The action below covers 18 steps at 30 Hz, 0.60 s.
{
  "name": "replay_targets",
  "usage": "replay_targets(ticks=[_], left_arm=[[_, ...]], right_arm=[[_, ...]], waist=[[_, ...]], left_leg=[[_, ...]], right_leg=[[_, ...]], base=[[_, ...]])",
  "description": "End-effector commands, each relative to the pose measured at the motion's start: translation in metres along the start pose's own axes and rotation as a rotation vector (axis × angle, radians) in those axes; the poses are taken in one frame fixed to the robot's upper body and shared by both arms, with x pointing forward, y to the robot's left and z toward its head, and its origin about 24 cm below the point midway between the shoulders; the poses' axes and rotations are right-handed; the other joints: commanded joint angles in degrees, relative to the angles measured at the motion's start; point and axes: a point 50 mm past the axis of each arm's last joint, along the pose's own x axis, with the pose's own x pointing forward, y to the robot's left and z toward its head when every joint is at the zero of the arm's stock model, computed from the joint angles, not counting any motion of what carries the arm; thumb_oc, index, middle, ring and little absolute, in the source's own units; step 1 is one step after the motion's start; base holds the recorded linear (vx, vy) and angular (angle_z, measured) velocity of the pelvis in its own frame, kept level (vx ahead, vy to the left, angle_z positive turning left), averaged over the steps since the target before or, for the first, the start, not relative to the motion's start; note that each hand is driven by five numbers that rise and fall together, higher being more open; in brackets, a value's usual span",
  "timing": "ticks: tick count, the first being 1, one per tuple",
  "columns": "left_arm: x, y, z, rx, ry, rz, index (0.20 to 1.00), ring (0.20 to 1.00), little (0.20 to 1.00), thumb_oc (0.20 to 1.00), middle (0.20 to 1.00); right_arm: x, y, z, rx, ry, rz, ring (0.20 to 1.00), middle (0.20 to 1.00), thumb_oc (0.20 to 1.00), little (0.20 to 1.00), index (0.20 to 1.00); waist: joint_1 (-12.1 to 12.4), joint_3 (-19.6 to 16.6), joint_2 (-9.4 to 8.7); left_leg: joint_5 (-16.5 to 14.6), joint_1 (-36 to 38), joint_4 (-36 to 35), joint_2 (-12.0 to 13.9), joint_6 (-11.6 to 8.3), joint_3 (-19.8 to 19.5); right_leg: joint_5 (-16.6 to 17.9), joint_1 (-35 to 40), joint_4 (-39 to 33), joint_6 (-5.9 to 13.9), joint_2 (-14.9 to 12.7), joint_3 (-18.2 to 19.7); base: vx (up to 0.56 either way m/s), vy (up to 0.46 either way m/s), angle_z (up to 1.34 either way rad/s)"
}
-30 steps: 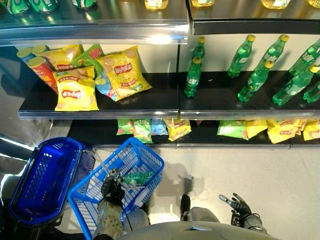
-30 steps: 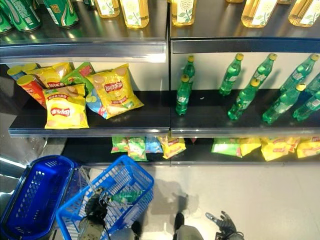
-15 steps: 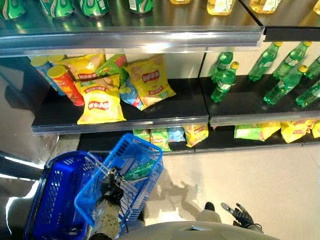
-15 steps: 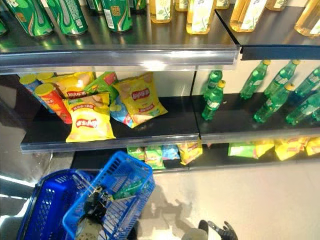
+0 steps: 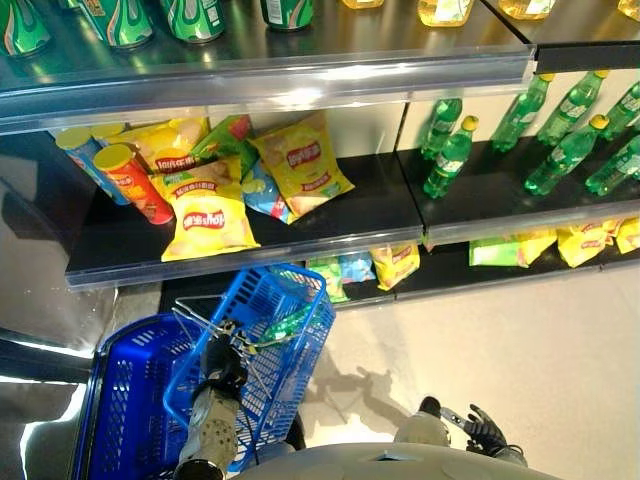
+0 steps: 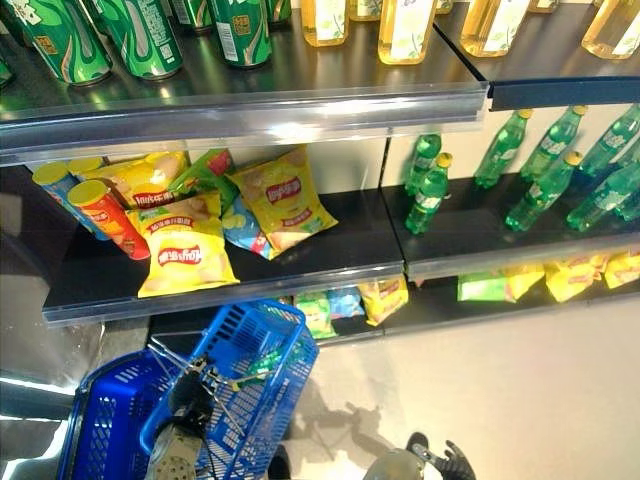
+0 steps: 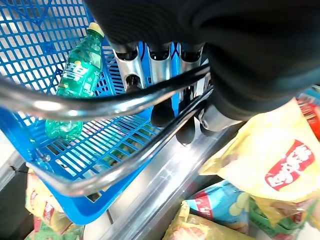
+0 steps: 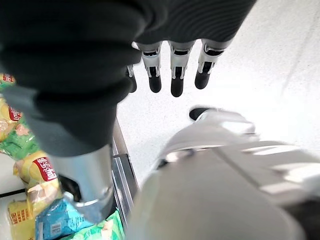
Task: Pick up the snacks into the basket
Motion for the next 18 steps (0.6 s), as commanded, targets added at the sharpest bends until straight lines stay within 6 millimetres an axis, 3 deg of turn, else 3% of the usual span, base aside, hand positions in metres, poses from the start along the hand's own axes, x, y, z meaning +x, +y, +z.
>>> replay_targets(ticks=[1,6,8,10,11,13,16,17,18], left_arm=[[0.006,-0.032,0.051,0.015,-0.26,-0.177,0.2,0.2,0.2,0.2,0.2],[0.004,-0.033,0.045,-0.024,-0.251,-0.17,0.2,0.2,0.2,0.2,0.2],[0.003,-0.035,0.046,-0.034,-0.252,-0.183,0.2,0.2,0.2,0.2,0.2],[0.005,-0.037,0.048,-0.033,-0.261,-0.189,0.2,0.2,0.2,0.2,0.2],[0.006,-0.037,0.05,-0.027,-0.267,-0.186,0.2,0.2,0.2,0.2,0.2],[0.006,-0.03,0.05,-0.079,-0.274,-0.141,0.2,0.2,0.2,0.2,0.2],[0.008,-0.029,0.05,-0.105,-0.278,-0.134,0.2,0.2,0.2,0.2,0.2],[0.008,-0.029,0.05,-0.105,-0.277,-0.134,0.2,0.2,0.2,0.2,0.2],[0.008,-0.029,0.045,-0.123,-0.262,-0.121,0.2,0.2,0.2,0.2,0.2]], right_arm=[[0.004,-0.007,0.015,-0.035,-0.039,-0.016,1.0,1.0,1.0,1.0,1.0],[0.007,-0.003,0.021,-0.06,-0.054,-0.006,1.0,1.0,1.0,1.0,1.0],[0.008,-0.001,0.03,-0.061,-0.086,0.001,1.0,1.0,1.0,1.0,1.0],[0.009,0.001,0.036,-0.061,-0.105,0.009,1.0,1.0,1.0,1.0,1.0],[0.009,0.005,0.036,-0.07,-0.109,0.02,1.0,1.0,1.0,1.0,1.0],[0.011,0.011,0.042,-0.13,-0.117,0.044,1.0,1.0,1.0,1.0,1.0],[0.011,0.013,0.054,-0.128,-0.176,0.057,1.0,1.0,1.0,1.0,1.0],[0.011,0.013,0.054,-0.128,-0.176,0.056,1.0,1.0,1.0,1.0,1.0],[0.01,0.01,0.053,-0.123,-0.176,0.049,1.0,1.0,1.0,1.0,1.0]], waist=[[-0.8,1.0,0.79],[0.7,0.9,0.26],[-0.4,1.2,0.53],[-0.4,1.1,0.66],[0.9,0.7,0.5],[2.2,0.6,-0.27],[2.6,1.5,-1.25],[2.4,1.6,-0.99],[2.3,1.7,-1.09]], left_leg=[[-2.2,0.3,0.0,-4.0,2.26,1.3],[-1.7,1.5,0.0,-3.7,2.09,2.4],[-1.6,1.3,0.0,-3.6,2.45,2.1],[-1.5,0.8,0.0,-3.0,1.81,2.2],[-1.8,1.4,0.0,-2.1,0.93,2.3],[-0.7,2.7,1.3,-0.4,-0.26,3.4],[2.5,-2.0,14.7,4.3,-3.23,4.0],[2.1,-2.3,15.5,4.8,-3.44,3.7],[3.8,-3.5,13.9,4.8,-3.82,3.7]], right_leg=[[5.1,0.1,-4.9,0.94,-0.4,1.5],[6.1,2.1,-5.4,2.06,-0.9,1.4],[7.3,-1.0,-0.9,2.73,-1.3,6.2],[7.4,-1.0,-3.5,2.57,-1.6,8.0],[7.2,1.5,-8.9,2.67,-2.6,4.4],[6.4,3.4,-8.7,1.86,-1.5,3.0],[4.4,7.1,-9.8,-0.36,0.1,0.0],[4.4,7.4,-9.9,-0.47,0.4,-0.4],[3.6,9.6,-11.8,-0.98,1.0,-1.9]], base=[[0.17,-0.113,0.13],[0.08,-0.097,0.05],[0.03,-0.148,-0.15],[0.07,-0.19,0.05],[0.13,-0.226,0.2],[0.17,-0.335,-0.19],[0.09,-0.307,-0.13],[0.07,-0.186,0.31],[0.06,-0.078,0.29]])
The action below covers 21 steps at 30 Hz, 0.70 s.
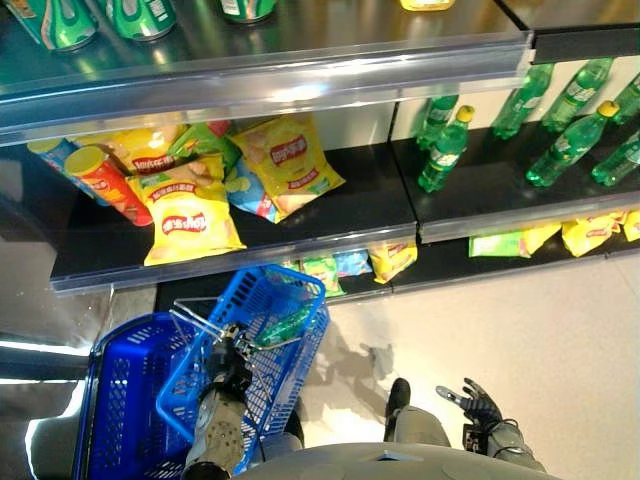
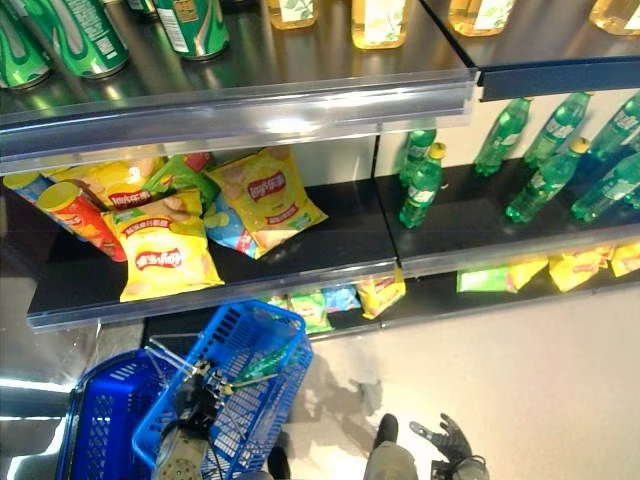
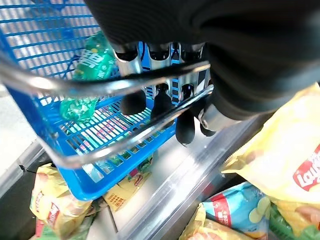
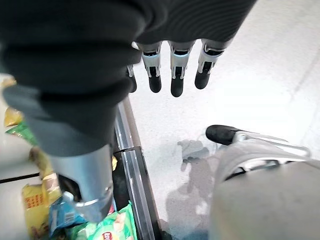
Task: Pick up the snacks into the basket
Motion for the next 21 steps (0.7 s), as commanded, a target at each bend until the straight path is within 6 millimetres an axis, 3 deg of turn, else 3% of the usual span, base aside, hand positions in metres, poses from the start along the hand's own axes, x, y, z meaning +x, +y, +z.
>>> replay_targets(ticks=[1,3,4,5,7,9,10,11,12,15,21], left_arm=[[0.008,-0.029,0.051,-0.039,-0.254,-0.15,0.2,0.2,0.2,0.2,0.2],[0.008,-0.029,0.051,-0.047,-0.258,-0.138,0.2,0.2,0.2,0.2,0.2],[0.01,-0.032,0.048,-0.032,-0.241,-0.144,0.2,0.2,0.2,0.2,0.2],[0.01,-0.032,0.048,-0.032,-0.24,-0.144,0.2,0.2,0.2,0.2,0.2],[0.007,-0.027,0.042,-0.023,-0.216,-0.138,0.2,0.2,0.2,0.2,0.2],[0.007,-0.028,0.042,-0.025,-0.212,-0.142,0.2,0.2,0.2,0.2,0.2],[0.006,-0.031,0.045,0.005,-0.215,-0.171,0.2,0.2,0.2,0.2,0.2],[0.007,-0.031,0.046,0.019,-0.217,-0.177,0.2,0.2,0.2,0.2,0.2],[0.007,-0.03,0.047,0.028,-0.219,-0.173,0.2,0.2,0.2,0.2,0.2],[0.007,-0.024,0.048,0.03,-0.219,-0.148,0.2,0.2,0.2,0.2,0.2],[0.006,-0.014,0.042,0.049,-0.191,-0.11,0.2,0.2,0.2,0.2,0.2]], right_arm=[[0.002,-0.003,0.013,-0.023,-0.061,-0.004,1.0,1.0,1.0,1.0,1.0],[0.002,-0.005,0.013,-0.018,-0.064,-0.014,1.0,1.0,1.0,1.0,1.0],[0.002,-0.009,0.018,-0.008,-0.086,-0.032,1.0,1.0,1.0,1.0,1.0],[0.002,-0.009,0.018,-0.008,-0.086,-0.033,1.0,1.0,1.0,1.0,1.0],[0.001,-0.01,0.016,0.018,-0.078,-0.04,1.0,1.0,1.0,1.0,1.0],[0.001,-0.011,0.016,0.03,-0.079,-0.042,1.0,1.0,1.0,1.0,1.0],[0.002,-0.007,0.021,0.022,-0.1,-0.024,1.0,1.0,1.0,1.0,1.0],[0.003,-0.005,0.025,0.025,-0.115,-0.019,1.0,1.0,1.0,1.0,1.0],[0.003,-0.004,0.025,0.031,-0.114,-0.018,1.0,1.0,1.0,1.0,1.0],[0.004,0.004,0.022,-0.007,-0.093,0.009,1.0,1.0,1.0,1.0,1.0],[0.002,0.007,0.019,-0.027,-0.092,0.021,1.0,1.0,1.0,1.0,1.0]], waist=[[0.3,-0.6,-1.59],[-0.2,-1.4,-1.74],[-0.8,-1.5,-1.83],[-0.8,-1.5,-1.81],[-0.8,-2.6,-1.17],[-1.1,-2.4,-1.09],[-1.8,-1.6,-1.01],[-2.1,-1.2,-0.94],[-2.0,-1.2,-0.83],[-0.1,-1.8,-1.2],[-0.1,-2.2,-1.61]], left_leg=[[4.7,-1.8,2.3,0.6,-0.66,1.3],[4.4,-3.0,-0.3,0.4,-0.51,2.5],[5.0,-5.0,0.9,2.9,-1.72,6.1],[5.0,-5.1,1.0,3.0,-1.73,6.1],[4.3,-1.9,-5.3,0.0,0.4,5.3],[4.1,-1.1,-6.2,-0.8,1.1,5.9],[3.6,-0.6,-6.3,-1.7,2.2,5.3],[3.6,-0.5,-6.3,-1.8,2.21,5.1],[3.5,-0.4,-6.5,-1.6,1.96,5.3],[4.0,0.5,-6.8,-1.0,1.49,5.8],[4.3,1.5,-6.0,0.6,0.66,4.8]], right_leg=[[5.5,4.3,-5.1,3.59,-2.1,-2.3],[5.4,4.6,-5.5,4.04,-2.8,-3.4],[4.3,5.1,-4.3,4.4,-3.3,-3.6],[4.2,5.1,-4.3,4.38,-3.2,-3.6],[4.7,3.9,-2.3,4.73,-3.9,-4.4],[5.1,3.3,-0.2,4.93,-4.4,-3.9],[6.1,0.6,3.6,5.49,-4.8,0.8],[6.4,-0.5,2.9,5.61,-4.6,4.0],[6.2,-0.4,0.4,5.57,-4.6,4.6],[5.6,1.7,-1.8,5.19,-4.4,2.0],[3.1,3.6,-1.2,4.11,-2.7,-0.2]], base=[[0.08,-0.049,0.46],[0.08,0.026,0.48],[0.11,0.007,0.5],[0.11,0.068,0.64],[0.03,0.107,0.34],[0.01,0.056,-0.11],[-0.02,0.018,-0.05],[-0.02,-0.006,-0.05],[-0.01,-0.054,0.04],[0.03,-0.081,0.05],[0.05,-0.101,-0.01]])
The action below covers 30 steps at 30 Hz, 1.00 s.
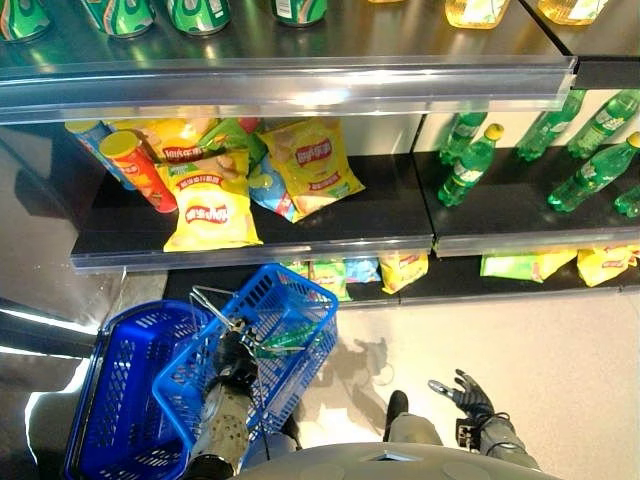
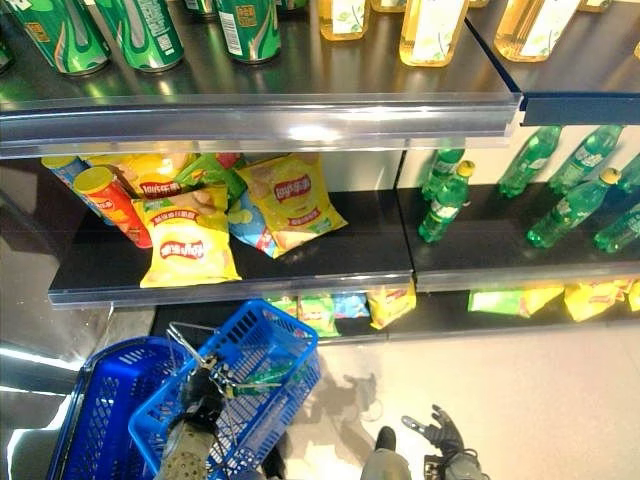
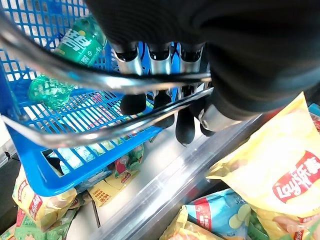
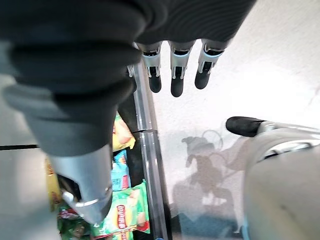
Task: Pick up the snacks into the basket
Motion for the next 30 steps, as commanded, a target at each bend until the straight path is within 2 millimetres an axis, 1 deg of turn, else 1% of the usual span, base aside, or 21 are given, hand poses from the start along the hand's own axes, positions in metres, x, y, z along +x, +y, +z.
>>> replay_targets(ticks=[1,2,4,6,8,9,10,11,16,17,19,20,22,24,25,26,27,30], left_arm=[[0.008,-0.01,0.051,0.029,-0.229,-0.084,0.2,0.2,0.2,0.2,0.2],[0.008,-0.01,0.049,0.027,-0.22,-0.085,0.2,0.2,0.2,0.2,0.2],[0.008,-0.012,0.047,0.028,-0.214,-0.093,0.2,0.2,0.2,0.2,0.2],[0.008,-0.018,0.047,0.025,-0.213,-0.119,0.2,0.2,0.2,0.2,0.2],[0.008,-0.019,0.047,0.026,-0.213,-0.123,0.2,0.2,0.2,0.2,0.2],[0.008,-0.022,0.046,0.019,-0.211,-0.134,0.2,0.2,0.2,0.2,0.2],[0.008,-0.022,0.046,0.019,-0.211,-0.134,0.2,0.2,0.2,0.2,0.2],[0.009,-0.024,0.048,0.019,-0.218,-0.137,0.2,0.2,0.2,0.2,0.2],[0.009,-0.028,0.053,0.013,-0.237,-0.154,0.2,0.2,0.2,0.2,0.2],[0.01,-0.034,0.057,0.009,-0.254,-0.175,0.2,0.2,0.2,0.2,0.2],[0.01,-0.04,0.061,0.011,-0.27,-0.196,0.2,0.2,0.2,0.2,0.2],[0.01,-0.04,0.061,0.011,-0.27,-0.196,0.2,0.2,0.2,0.2,0.2],[0.01,-0.05,0.066,-0.004,-0.3,-0.223,0.2,0.2,0.2,0.2,0.2],[0.011,-0.056,0.068,-0.016,-0.311,-0.24,0.2,0.2,0.2,0.2,0.2],[0.011,-0.056,0.068,-0.016,-0.311,-0.24,0.2,0.2,0.2,0.2,0.2],[0.012,-0.061,0.069,-0.021,-0.316,-0.25,0.2,0.2,0.2,0.2,0.2],[0.013,-0.063,0.07,-0.024,-0.318,-0.25,0.2,0.2,0.2,0.2,0.2],[0.015,-0.069,0.073,-0.037,-0.333,-0.248,0.2,0.2,0.2,0.2,0.2]], right_arm=[[0.005,-0.001,0.017,-0.041,-0.069,0.005,1.0,1.0,1.0,1.0,1.0],[0.005,-0.001,0.021,-0.049,-0.086,-0.002,1.0,1.0,1.0,1.0,1.0],[0.005,-0.002,0.023,-0.055,-0.095,-0.006,1.0,1.0,1.0,1.0,1.0],[0.006,-0.003,0.031,-0.066,-0.128,-0.008,1.0,1.0,1.0,1.0,1.0],[0.006,-0.003,0.034,-0.075,-0.138,-0.005,1.0,1.0,1.0,1.0,1.0],[0.006,-0.002,0.039,-0.083,-0.16,-0.001,1.0,1.0,1.0,1.0,1.0],[0.006,-0.002,0.039,-0.083,-0.16,-0.001,1.0,1.0,1.0,1.0,1.0],[0.007,-0.001,0.043,-0.077,-0.173,-0.003,1.0,1.0,1.0,1.0,1.0],[0.007,0.004,0.047,-0.087,-0.196,0.02,1.0,1.0,1.0,1.0,1.0],[0.007,0.006,0.054,-0.087,-0.227,0.026,1.0,1.0,1.0,1.0,1.0],[0.006,0.009,0.064,-0.096,-0.268,0.037,1.0,1.0,1.0,1.0,1.0],[0.006,0.009,0.064,-0.096,-0.268,0.037,1.0,1.0,1.0,1.0,1.0],[0.005,0.013,0.084,-0.124,-0.353,0.053,1.0,1.0,1.0,1.0,1.0],[0.004,0.015,0.097,-0.133,-0.4,0.061,1.0,1.0,1.0,1.0,1.0],[0.004,0.015,0.097,-0.133,-0.4,0.061,1.0,1.0,1.0,1.0,1.0],[0.003,0.017,0.107,-0.145,-0.437,0.062,1.0,1.0,1.0,1.0,1.0],[0.003,0.017,0.111,-0.15,-0.455,0.06,1.0,1.0,1.0,1.0,1.0],[0.002,0.02,0.12,-0.166,-0.491,0.059,1.0,1.0,1.0,1.0,1.0]], waist=[[1.0,-0.6,-1.42],[0.9,-0.1,-1.45],[0.8,0.2,-1.48],[0.8,0.9,-1.51],[0.8,1.2,-1.53],[0.7,1.7,-1.54],[0.7,1.7,-1.55],[0.6,2.1,-1.57],[0.3,2.7,-1.79],[0.3,3.8,-1.92],[0.2,4.9,-1.73],[0.2,4.9,-1.72],[0.3,6.9,-1.42],[0.3,7.9,-1.05],[0.3,7.9,-1.05],[0.2,8.7,-0.89],[0.2,9.4,-0.7],[-0.1,10.1,-0.67]], left_leg=[[0.3,-0.7,3.1,2.1,-1.73,-1.8],[0.0,-1.6,5.6,3.2,-2.19,-2.0],[-0.2,-2.2,6.7,3.6,-2.35,-2.2],[-1.5,-3.7,10.4,4.6,-2.29,-2.7],[-1.8,-4.1,11.6,5.1,-2.29,-2.7],[-2.7,-4.7,12.8,5.6,-2.12,-2.5],[-2.7,-4.7,12.8,5.6,-2.12,-2.5],[-3.2,-5.1,13.9,6.1,-2.13,-2.4],[-4.1,-6.5,16.4,7.4,-2.24,-2.5],[-4.8,-8.4,18.9,8.4,-2.32,-2.9],[-6.0,-10.7,21.7,9.5,-2.03,-3.4],[-6.1,-10.8,21.8,9.5,-2.03,-3.4],[-8.3,-14.9,27.1,10.8,-1.84,-4.1],[-9.8,-17.5,30.5,11.3,-1.49,-4.2],[-9.8,-17.6,30.5,11.3,-1.49,-4.2],[-11.0,-19.8,33.1,11.6,-1.28,-4.4],[-13.1,-20.5,35.5,12.0,-1.86,-5.0],[-14.0,-22.7,38.3,12.6,-1.76,-5.0]], right_leg=[[2.4,-1.1,3.3,1.46,-1.9,-2.1],[1.1,-1.2,4.6,0.87,-1.6,-2.7],[0.6,-1.3,5.3,0.67,-1.6,-3.1],[-1.2,-2.2,8.8,0.07,-1.8,-3.5],[-1.6,-2.6,9.9,-0.02,-2.0,-3.7],[-2.3,-3.7,12.0,0.09,-2.6,-3.8],[-2.3,-3.8,12.1,0.09,-2.6,-3.8],[-2.5,-4.6,14.1,0.21,-3.3,-3.7],[-3.5,-6.4,16.9,0.28,-3.8,-3.3],[-4.2,-8.0,19.1,0.2,-4.1,-3.1],[-5.4,-10.4,22.2,0.09,-4.3,-2.8],[-5.4,-10.5,22.3,0.08,-4.4,-2.8],[-6.7,-14.3,26.5,-0.24,-4.6,-1.9],[-7.8,-17.4,29.4,-0.56,-4.9,-1.3],[-7.8,-17.4,29.4,-0.57,-4.9,-1.3],[-8.5,-20.0,32.0,-0.76,-5.3,-1.0],[-10.4,-20.9,34.5,-0.26,-5.6,-0.5],[-11.2,-23.5,37.4,-0.54,-6.0,0.0]], base=[[0.01,-0.12,0.06],[0.0,-0.147,0.1],[-0.01,-0.087,0.06],[-0.02,-0.068,-0.01],[-0.02,-0.028,0.07],[-0.02,-0.022,0.07],[-0.03,-0.015,0.07],[-0.02,-0.016,0.09],[-0.03,-0.019,0.07],[-0.1,-0.029,0.0],[-0.11,-0.027,0.02],[-0.1,-0.021,0.03],[-0.15,-0.027,-0.03],[-0.11,-0.012,-0.14],[-0.09,-0.007,-0.2],[-0.02,0.0,-0.16],[-0.05,0.0,-0.1],[-0.02,-0.008,-0.07]])
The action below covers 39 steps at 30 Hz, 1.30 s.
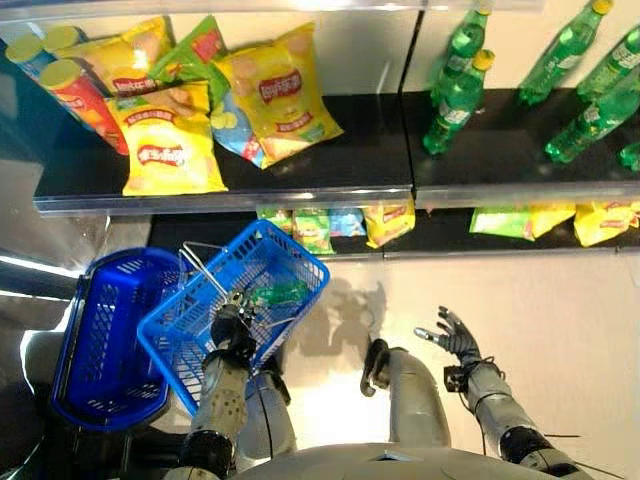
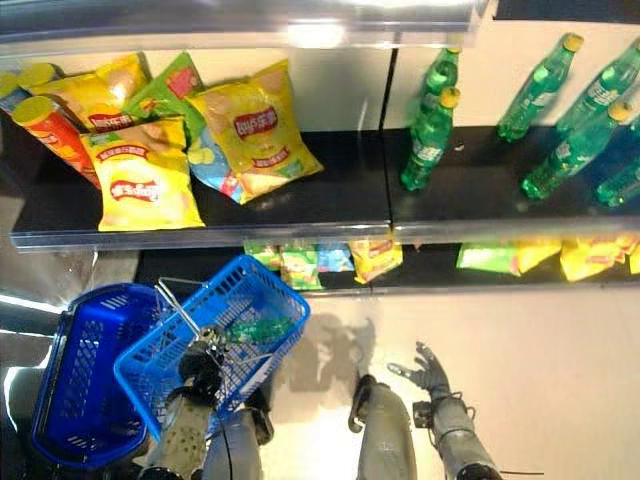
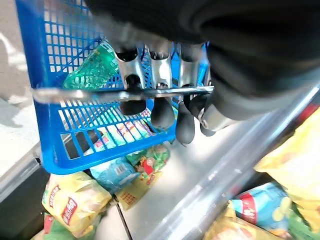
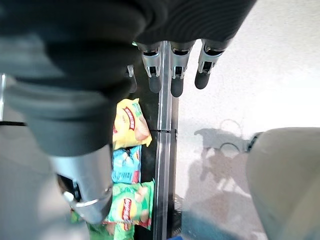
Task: Pick up the snacks into the basket
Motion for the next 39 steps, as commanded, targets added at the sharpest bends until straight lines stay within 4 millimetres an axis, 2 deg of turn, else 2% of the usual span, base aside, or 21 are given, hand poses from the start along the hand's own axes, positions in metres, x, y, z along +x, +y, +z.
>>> replay_targets(ticks=[1,8,14,18,19,23,27,29,32,33,35,39], left_arm=[[0.002,-0.027,0.042,-0.036,-0.227,-0.122,0.2,0.2,0.2,0.2,0.2],[0.005,-0.036,0.044,-0.053,-0.242,-0.14,0.2,0.2,0.2,0.2,0.2],[0.005,-0.037,0.047,-0.059,-0.255,-0.149,0.2,0.2,0.2,0.2,0.2],[0.004,-0.032,0.05,-0.053,-0.267,-0.151,0.2,0.2,0.2,0.2,0.2],[0.003,-0.031,0.051,-0.046,-0.268,-0.155,0.2,0.2,0.2,0.2,0.2],[0.002,-0.03,0.052,-0.039,-0.271,-0.17,0.2,0.2,0.2,0.2,0.2],[0.0,-0.027,0.052,-0.03,-0.263,-0.178,0.2,0.2,0.2,0.2,0.2],[-0.001,-0.026,0.052,-0.024,-0.26,-0.186,0.2,0.2,0.2,0.2,0.2],[-0.003,-0.026,0.051,-0.034,-0.255,-0.186,0.2,0.2,0.2,0.2,0.2],[-0.003,-0.026,0.051,-0.034,-0.255,-0.187,0.2,0.2,0.2,0.2,0.2],[-0.004,-0.024,0.05,-0.047,-0.252,-0.177,0.2,0.2,0.2,0.2,0.2],[-0.006,-0.023,0.046,-0.062,-0.237,-0.175,0.2,0.2,0.2,0.2,0.2]], right_arm=[[0.003,0.0,0.026,-0.053,-0.139,0.002,1.0,1.0,1.0,1.0,1.0],[0.002,0.004,0.041,-0.162,-0.217,0.036,1.0,1.0,1.0,1.0,1.0],[-0.006,0.008,0.062,-0.155,-0.338,0.11,1.0,1.0,1.0,1.0,1.0],[-0.02,0.01,0.081,-0.193,-0.462,0.189,1.0,1.0,1.0,1.0,1.0],[-0.027,0.008,0.091,-0.225,-0.518,0.225,1.0,1.0,1.0,1.0,1.0],[-0.039,0.006,0.102,-0.253,-0.579,0.288,1.0,1.0,1.0,1.0,1.0],[-0.055,0.004,0.122,-0.248,-0.668,0.383,1.0,1.0,1.0,1.0,1.0],[-0.063,0.003,0.135,-0.195,-0.724,0.419,1.0,1.0,1.0,1.0,1.0],[-0.072,0.002,0.155,-0.01,-0.814,0.446,1.0,1.0,1.0,1.0,1.0],[-0.072,0.002,0.155,-0.01,-0.814,0.446,1.0,1.0,1.0,1.0,1.0],[-0.078,0.001,0.17,0.141,-0.889,0.456,1.0,1.0,1.0,1.0,1.0],[-0.081,-0.001,0.187,0.266,-0.974,0.443,1.0,1.0,1.0,1.0,1.0]], waist=[[-0.7,0.3,0.43],[-0.7,1.6,0.14],[-0.9,1.7,-0.03],[-1.1,1.8,-0.37],[-1.2,1.9,-0.5],[-1.3,2.0,-0.8],[-1.2,2.2,-1.2],[-1.2,2.2,-1.27],[-1.2,2.2,-1.32],[-1.2,2.2,-1.32],[-1.0,1.9,-1.23],[-0.7,1.6,-0.97]], left_leg=[[-7.9,-2.3,11.4,2.2,2.83,-2.2],[-8.6,-5.8,13.9,2.7,2.99,-2.6],[-8.0,-6.5,13.3,2.7,2.6,-2.5],[-8.0,-6.4,13.1,2.8,2.44,-2.5],[-8.1,-6.6,13.1,2.8,2.38,-2.6],[-8.0,-6.5,12.8,2.5,2.27,-2.6],[-7.8,-5.8,11.9,1.9,2.21,-2.4],[-7.7,-5.6,11.8,1.7,2.18,-2.4],[-7.5,-5.3,11.3,1.5,2.17,-2.2],[-7.5,-5.3,11.3,1.5,2.17,-2.2],[-7.3,-4.6,10.6,1.1,2.26,-2.0],[-7.0,-4.1,9.6,0.7,2.3,-2.3]], right_leg=[[5.3,0.9,-0.4,7.74,-2.8,1.7],[4.4,-2.6,2.2,7.6,-3.4,1.7],[4.6,-2.9,1.6,7.79,-3.7,1.1],[4.7,-2.9,1.3,8.05,-3.7,0.9],[4.7,-2.8,1.2,8.17,-3.9,0.8],[4.9,-2.5,1.1,8.4,-4.3,0.8],[5.4,-1.5,0.4,8.83,-4.8,0.5],[5.6,-1.2,0.3,9.02,-5.0,0.4],[6.0,-0.8,-0.2,9.27,-5.3,0.3],[6.0,-0.7,-0.2,9.27,-5.3,0.3],[6.5,0.0,-0.9,9.49,-5.3,0.2],[6.8,0.8,-1.6,9.62,-5.4,0.0]], base=[[0.0,0.0,0.0],[-0.01,-0.005,0.01],[0.01,0.003,0.01],[0.0,0.0,0.0],[0.02,0.021,0.04],[0.02,0.029,0.06],[0.03,0.035,0.09],[0.03,0.036,0.09],[0.02,0.031,0.04],[0.03,0.039,0.03],[0.04,0.04,0.01],[0.0,0.0,0.0]])
